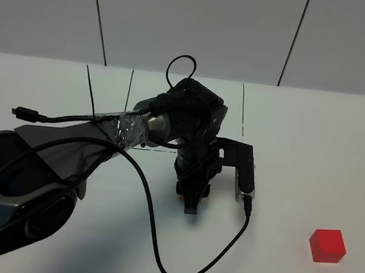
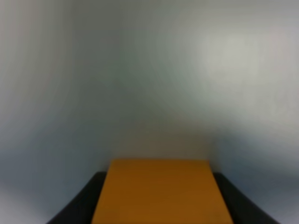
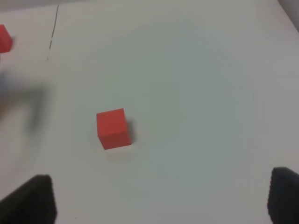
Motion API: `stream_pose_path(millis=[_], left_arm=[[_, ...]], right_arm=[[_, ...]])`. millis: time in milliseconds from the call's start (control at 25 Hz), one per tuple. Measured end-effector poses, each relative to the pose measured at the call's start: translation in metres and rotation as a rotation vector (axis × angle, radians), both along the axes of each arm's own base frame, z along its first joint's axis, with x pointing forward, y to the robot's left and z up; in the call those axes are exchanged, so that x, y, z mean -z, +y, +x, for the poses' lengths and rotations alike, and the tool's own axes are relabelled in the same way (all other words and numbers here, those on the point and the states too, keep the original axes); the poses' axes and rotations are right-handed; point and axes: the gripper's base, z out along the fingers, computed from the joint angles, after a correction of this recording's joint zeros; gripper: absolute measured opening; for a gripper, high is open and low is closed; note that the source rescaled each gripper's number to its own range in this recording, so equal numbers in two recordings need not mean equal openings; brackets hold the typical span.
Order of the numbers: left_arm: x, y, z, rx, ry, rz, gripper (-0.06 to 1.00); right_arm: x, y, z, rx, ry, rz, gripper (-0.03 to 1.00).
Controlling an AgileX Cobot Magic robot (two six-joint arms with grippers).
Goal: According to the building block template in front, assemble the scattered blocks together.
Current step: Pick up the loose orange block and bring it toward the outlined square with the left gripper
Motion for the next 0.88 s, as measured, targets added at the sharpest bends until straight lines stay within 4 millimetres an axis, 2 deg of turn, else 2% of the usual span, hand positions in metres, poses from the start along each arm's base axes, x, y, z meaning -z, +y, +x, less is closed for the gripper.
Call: stream_pose_path(millis=[200, 240, 320, 440, 520, 640, 880], left_arm=[[-0.001, -0.003, -0.002, -0.015, 0.021, -0.035, 0.02], [0.000, -0.005, -0.002, -0.021, 0.031, -0.046, 0.10], [-0.001, -0.007, -0.003, -0.044, 0.052, -0.069, 0.34], [-0.003, -0.012, -0.006, -0.067, 0.063, -0.086, 0.76], [-0.004, -0.014, -0.008, -0.078, 0.058, -0.084, 0.93], [-0.012, -0.013, -0.007, -0.114, 0.028, -0.051, 1.00], [-0.050, -0.005, -0.008, -0.252, -0.020, -0.026, 0.99]], right_arm=[[0.000, 0.000, 0.000, 0.000, 0.000, 0.000, 0.81], [0.000, 0.000, 0.000, 0.000, 0.000, 0.000, 0.81], [0.000, 0.000, 0.000, 0.000, 0.000, 0.000, 0.81], [0.000, 0.000, 0.000, 0.000, 0.000, 0.000, 0.81], [0.000, 0.000, 0.000, 0.000, 0.000, 0.000, 0.81], [0.000, 0.000, 0.000, 0.000, 0.000, 0.000, 0.81], [0.000, 0.000, 0.000, 0.000, 0.000, 0.000, 0.81]])
